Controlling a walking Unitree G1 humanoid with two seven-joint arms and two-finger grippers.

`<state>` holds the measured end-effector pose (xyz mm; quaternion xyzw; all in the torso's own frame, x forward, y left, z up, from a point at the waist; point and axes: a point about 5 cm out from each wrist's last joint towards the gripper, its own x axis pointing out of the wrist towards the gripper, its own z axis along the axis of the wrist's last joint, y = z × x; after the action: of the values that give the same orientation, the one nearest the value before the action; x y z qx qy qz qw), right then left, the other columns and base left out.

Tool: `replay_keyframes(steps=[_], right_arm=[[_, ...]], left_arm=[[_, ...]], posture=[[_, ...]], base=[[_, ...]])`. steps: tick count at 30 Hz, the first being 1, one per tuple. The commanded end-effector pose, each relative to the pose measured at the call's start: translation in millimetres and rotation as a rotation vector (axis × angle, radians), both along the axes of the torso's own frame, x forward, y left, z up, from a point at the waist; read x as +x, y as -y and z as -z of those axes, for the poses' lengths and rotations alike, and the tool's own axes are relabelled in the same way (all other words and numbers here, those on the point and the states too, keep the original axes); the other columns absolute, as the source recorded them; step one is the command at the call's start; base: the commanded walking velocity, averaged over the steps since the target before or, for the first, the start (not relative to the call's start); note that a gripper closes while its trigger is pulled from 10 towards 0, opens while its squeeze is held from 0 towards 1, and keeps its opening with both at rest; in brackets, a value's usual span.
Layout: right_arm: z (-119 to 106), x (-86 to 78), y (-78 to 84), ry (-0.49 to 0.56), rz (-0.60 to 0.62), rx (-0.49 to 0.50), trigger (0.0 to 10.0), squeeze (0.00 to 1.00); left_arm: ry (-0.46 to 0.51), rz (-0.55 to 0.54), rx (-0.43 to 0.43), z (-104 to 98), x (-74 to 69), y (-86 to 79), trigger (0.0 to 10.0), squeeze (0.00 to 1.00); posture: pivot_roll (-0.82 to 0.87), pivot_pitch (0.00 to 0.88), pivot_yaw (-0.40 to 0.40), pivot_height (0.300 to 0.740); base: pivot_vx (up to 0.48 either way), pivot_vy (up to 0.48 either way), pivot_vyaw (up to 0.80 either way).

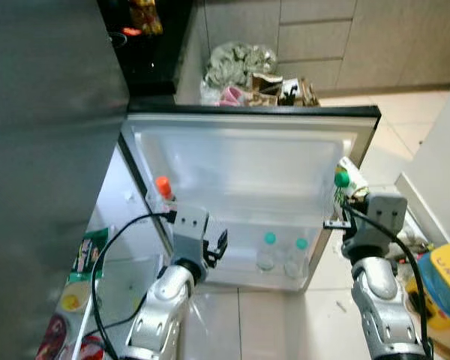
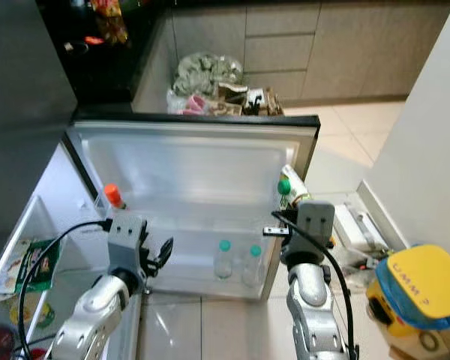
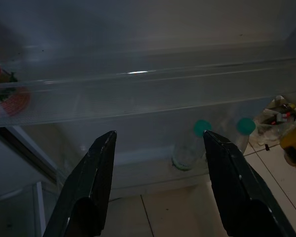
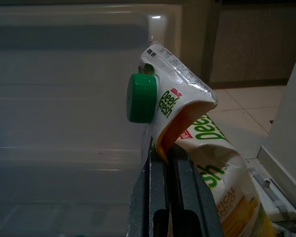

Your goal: Restocking fridge

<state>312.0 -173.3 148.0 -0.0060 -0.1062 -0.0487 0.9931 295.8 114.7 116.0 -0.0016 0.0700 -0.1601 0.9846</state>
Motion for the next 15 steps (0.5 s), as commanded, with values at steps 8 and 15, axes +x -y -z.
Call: replay_keyframes(steps=[8, 15], right_arm=[[-6.3, -4.0, -5.6, 0.061, 0.033, -0.052, 10.0, 0.0], [-3.6, -10.4, -11.8, 0.064, 0.105, -0.013, 10.0, 0.0]], left_arm=[[-0.043, 0.079, -0.032, 11.8, -11.5, 1.8, 10.0, 0.0], [-0.089, 0.204, -0.029, 22.8, -29.0, 2.7, 10.0, 0.0]], posture=[[-0.12, 0.156, 0.068, 0.74], [-0.12, 0.161, 0.066, 0.74]], base=[[0.0, 0.0, 0.0], [0.0, 0.0, 0.0]])
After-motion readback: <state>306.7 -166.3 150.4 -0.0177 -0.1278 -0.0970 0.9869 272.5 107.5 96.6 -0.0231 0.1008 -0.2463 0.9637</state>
